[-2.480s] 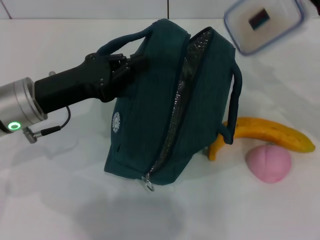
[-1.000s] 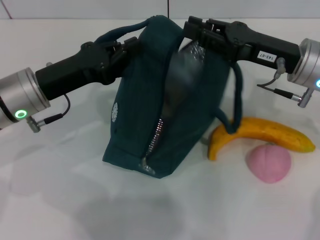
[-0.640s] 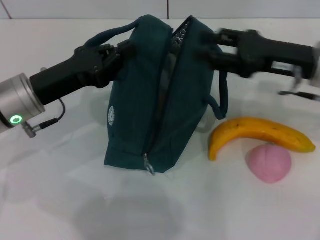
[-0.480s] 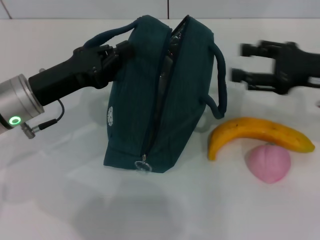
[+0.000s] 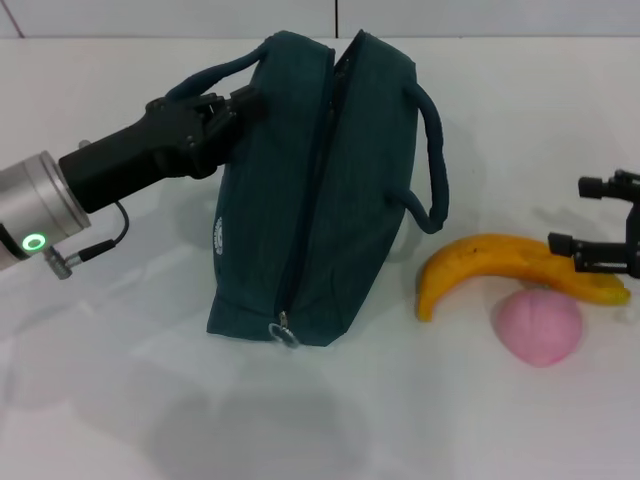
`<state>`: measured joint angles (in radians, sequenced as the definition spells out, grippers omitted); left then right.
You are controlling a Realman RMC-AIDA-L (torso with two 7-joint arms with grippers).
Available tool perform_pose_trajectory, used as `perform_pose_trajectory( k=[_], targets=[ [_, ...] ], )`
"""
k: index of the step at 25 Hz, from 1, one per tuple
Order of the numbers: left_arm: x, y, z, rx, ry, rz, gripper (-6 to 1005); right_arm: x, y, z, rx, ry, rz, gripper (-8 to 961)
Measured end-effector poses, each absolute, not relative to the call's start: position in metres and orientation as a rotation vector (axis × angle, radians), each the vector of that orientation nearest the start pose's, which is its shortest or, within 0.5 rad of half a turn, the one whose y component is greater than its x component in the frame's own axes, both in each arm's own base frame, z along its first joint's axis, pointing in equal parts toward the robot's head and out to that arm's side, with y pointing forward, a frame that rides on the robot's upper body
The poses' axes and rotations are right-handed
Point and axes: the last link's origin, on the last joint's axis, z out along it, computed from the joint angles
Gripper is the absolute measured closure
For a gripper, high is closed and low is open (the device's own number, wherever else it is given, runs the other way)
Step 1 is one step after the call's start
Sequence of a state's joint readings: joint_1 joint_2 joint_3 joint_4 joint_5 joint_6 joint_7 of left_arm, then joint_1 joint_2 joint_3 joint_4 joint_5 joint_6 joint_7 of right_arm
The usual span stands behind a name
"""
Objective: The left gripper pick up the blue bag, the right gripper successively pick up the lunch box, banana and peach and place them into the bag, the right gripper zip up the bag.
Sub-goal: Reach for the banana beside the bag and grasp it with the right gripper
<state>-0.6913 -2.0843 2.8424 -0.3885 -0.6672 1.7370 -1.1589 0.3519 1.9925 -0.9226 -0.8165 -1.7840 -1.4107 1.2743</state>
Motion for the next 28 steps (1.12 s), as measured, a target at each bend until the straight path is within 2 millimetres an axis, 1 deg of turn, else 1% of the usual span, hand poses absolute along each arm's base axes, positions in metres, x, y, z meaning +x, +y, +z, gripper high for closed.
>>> perform_pose_trajectory(
  k=[4,14,19,28],
  targets=[
    [-0.252,0.335,0.003,-2.394,-0.695,-1.207,958,0.304,0.326,0.032,-2.582,0.411,0.469,95],
    [-0.253,0.335,0.003,-2.391,-0.695,-1.202,958,0.291,0.336,0.010,-2.666,0.349,0.377,101],
    [-0.253,0.335,0.004,-2.390,-0.695,-1.201,958,0.291,0.342,0.002,-2.670,0.369,0.308,104],
    [-0.253,0.335,0.004,-2.390,-0.680,-1.195,958,0.290,0.345,-0.012,-2.689,0.379,0.230,109]
  ],
)
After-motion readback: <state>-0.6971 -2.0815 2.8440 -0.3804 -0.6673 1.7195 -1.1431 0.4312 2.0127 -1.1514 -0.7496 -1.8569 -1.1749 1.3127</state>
